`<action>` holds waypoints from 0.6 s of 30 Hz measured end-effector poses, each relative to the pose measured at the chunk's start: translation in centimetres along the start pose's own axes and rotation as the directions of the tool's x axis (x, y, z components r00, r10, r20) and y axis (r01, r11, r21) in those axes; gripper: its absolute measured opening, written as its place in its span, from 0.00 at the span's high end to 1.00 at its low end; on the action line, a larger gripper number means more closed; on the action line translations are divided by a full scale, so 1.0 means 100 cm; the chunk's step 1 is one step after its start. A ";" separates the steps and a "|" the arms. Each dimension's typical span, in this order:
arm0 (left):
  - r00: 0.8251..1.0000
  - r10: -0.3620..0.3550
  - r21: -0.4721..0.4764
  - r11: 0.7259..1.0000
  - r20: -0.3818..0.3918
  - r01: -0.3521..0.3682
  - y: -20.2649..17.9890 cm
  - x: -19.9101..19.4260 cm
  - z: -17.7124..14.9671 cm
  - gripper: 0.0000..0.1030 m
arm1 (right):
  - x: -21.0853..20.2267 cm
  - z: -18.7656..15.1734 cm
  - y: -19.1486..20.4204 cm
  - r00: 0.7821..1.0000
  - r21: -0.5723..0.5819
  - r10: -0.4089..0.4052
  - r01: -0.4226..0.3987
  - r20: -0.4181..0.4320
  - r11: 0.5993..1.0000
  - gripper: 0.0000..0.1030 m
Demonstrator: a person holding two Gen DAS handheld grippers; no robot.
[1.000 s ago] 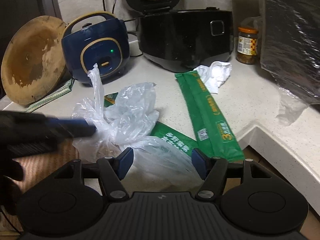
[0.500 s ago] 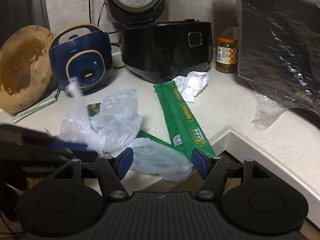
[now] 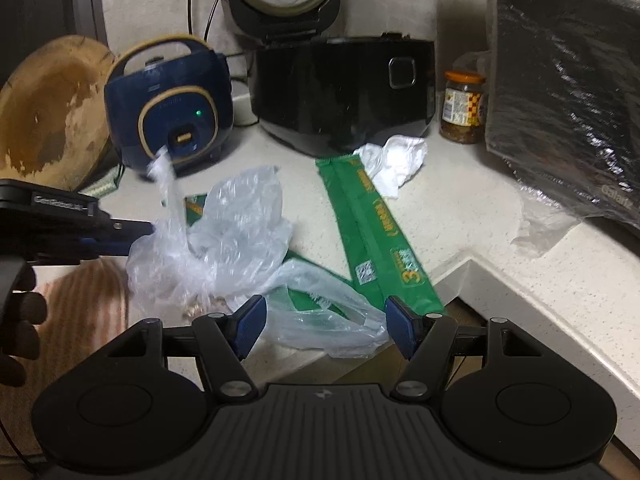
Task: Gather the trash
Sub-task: 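Grasp the crumpled clear plastic bag with the left tool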
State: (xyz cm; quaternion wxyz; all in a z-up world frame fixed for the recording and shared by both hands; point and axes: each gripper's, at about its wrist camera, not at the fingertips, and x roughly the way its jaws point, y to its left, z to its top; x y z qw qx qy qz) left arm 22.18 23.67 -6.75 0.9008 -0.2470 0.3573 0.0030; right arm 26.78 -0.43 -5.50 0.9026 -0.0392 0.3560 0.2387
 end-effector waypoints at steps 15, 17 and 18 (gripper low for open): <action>0.954 -0.273 0.202 0.934 -0.126 0.294 -0.048 -0.001 -0.024 0.74 | 0.019 -0.012 0.013 0.994 -0.046 0.054 -0.059 -0.094 0.997 0.36; 0.960 -0.241 0.250 0.930 -0.142 0.270 -0.054 0.004 -0.027 0.74 | 0.020 -0.012 0.012 0.993 -0.044 0.056 -0.061 -0.099 0.997 0.36; 0.969 -0.201 0.271 0.934 -0.144 0.234 -0.057 0.008 -0.028 0.74 | 0.021 -0.013 0.012 0.993 -0.046 0.057 -0.062 -0.102 0.997 0.36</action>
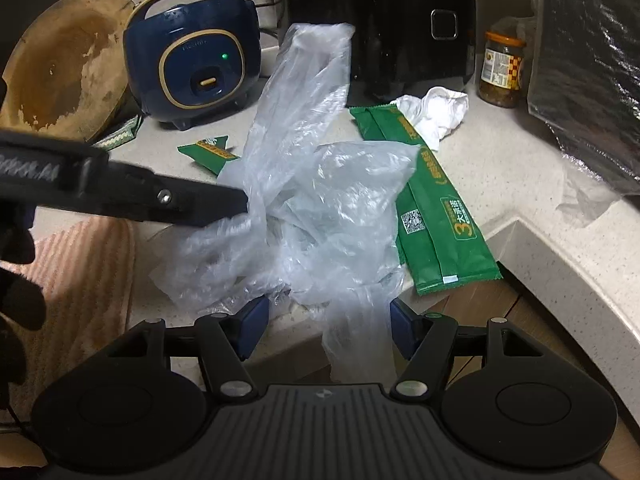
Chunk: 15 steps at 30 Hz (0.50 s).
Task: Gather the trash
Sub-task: 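Grasp the crumpled clear plastic bag with the left tool, then grasp the long green snack packet with the right tool while the left tool holds the bag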
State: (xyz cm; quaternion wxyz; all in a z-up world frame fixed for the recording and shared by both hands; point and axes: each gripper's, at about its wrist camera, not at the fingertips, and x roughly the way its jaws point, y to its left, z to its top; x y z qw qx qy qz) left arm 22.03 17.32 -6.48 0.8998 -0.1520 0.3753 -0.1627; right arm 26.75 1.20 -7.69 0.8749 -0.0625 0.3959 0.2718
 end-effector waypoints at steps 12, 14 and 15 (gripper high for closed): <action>0.980 0.199 0.199 0.961 -0.015 -0.192 -0.025 0.032 -0.008 0.73 | -0.058 0.018 -0.025 0.984 -0.088 -0.027 0.044 0.176 0.995 0.32; 0.983 0.182 0.171 0.969 -0.019 -0.176 -0.025 0.039 -0.007 0.73 | -0.063 0.027 -0.032 0.974 -0.089 -0.059 0.080 0.217 0.993 0.25; 0.986 0.168 0.144 0.976 -0.021 -0.163 -0.024 0.041 -0.007 0.73 | -0.061 0.032 -0.036 0.971 -0.088 -0.074 0.096 0.229 0.991 0.24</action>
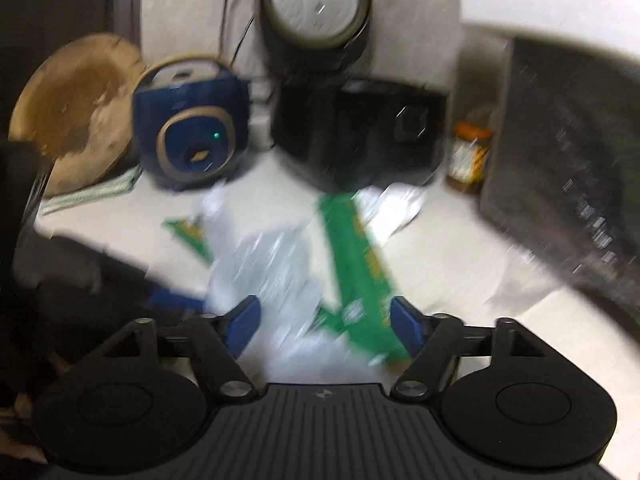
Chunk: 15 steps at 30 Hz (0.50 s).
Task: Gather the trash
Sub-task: 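Grasp the long green snack packet with the right tool while the left tool holds the bag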
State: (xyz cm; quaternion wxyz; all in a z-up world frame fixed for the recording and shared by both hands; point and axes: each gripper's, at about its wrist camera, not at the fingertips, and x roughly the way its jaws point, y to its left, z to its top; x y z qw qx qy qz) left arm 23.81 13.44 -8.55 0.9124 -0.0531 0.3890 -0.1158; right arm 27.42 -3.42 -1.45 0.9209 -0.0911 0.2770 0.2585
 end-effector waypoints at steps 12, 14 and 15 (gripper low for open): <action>0.997 0.016 -0.179 0.984 0.075 -0.003 0.026 -0.026 -0.015 0.89 | 0.153 0.037 -0.038 0.946 0.221 0.141 -0.077 -0.291 0.972 0.25; 0.992 0.037 -0.211 0.978 0.120 -0.011 0.040 -0.040 -0.018 0.90 | 0.158 0.038 -0.033 0.935 0.230 0.168 -0.097 -0.312 0.968 0.41; 0.988 0.045 -0.232 0.973 0.147 -0.010 0.049 -0.048 -0.019 0.91 | 0.158 0.039 -0.028 0.929 0.220 0.182 -0.113 -0.322 0.969 0.64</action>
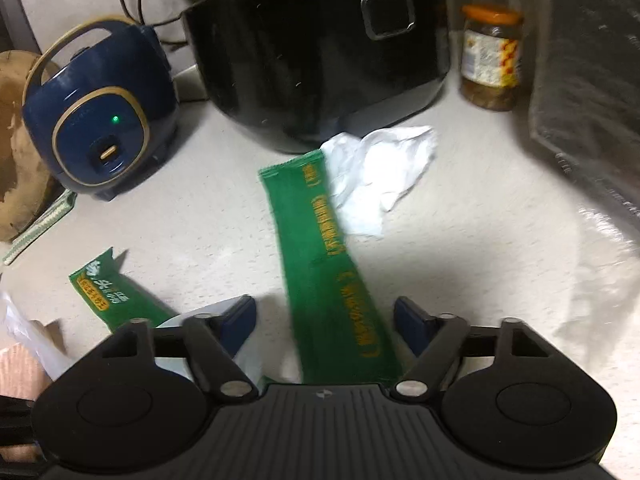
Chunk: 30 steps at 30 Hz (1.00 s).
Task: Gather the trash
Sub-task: 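Grasp the long green snack packet with the right tool while the left tool holds the bag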
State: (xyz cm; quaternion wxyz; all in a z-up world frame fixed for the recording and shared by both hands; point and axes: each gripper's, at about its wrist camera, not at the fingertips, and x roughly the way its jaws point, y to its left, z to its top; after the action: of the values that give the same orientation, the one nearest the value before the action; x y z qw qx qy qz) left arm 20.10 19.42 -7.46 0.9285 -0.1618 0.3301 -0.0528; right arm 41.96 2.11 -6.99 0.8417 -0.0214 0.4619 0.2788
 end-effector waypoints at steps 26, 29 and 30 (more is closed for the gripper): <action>0.998 0.007 0.203 0.979 -0.067 0.007 -0.022 0.006 0.010 0.88 | -0.063 -0.087 0.041 0.992 0.224 -0.067 0.041 0.109 0.974 0.87; 0.998 0.010 0.189 0.982 -0.061 0.001 -0.020 0.004 0.009 0.88 | -0.079 -0.090 0.049 0.983 0.154 -0.099 0.075 0.154 0.985 0.70; 0.998 0.011 0.172 0.985 -0.059 -0.001 -0.018 0.002 0.009 0.88 | -0.088 -0.090 0.053 0.975 0.123 -0.119 0.097 0.189 0.988 0.55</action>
State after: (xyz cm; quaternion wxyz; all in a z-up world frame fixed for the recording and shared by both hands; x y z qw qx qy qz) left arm 20.88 17.97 -6.31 0.9288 -0.0786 0.3526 -0.0830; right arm 28.79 -0.05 -4.05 0.8967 0.0285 0.3902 0.2070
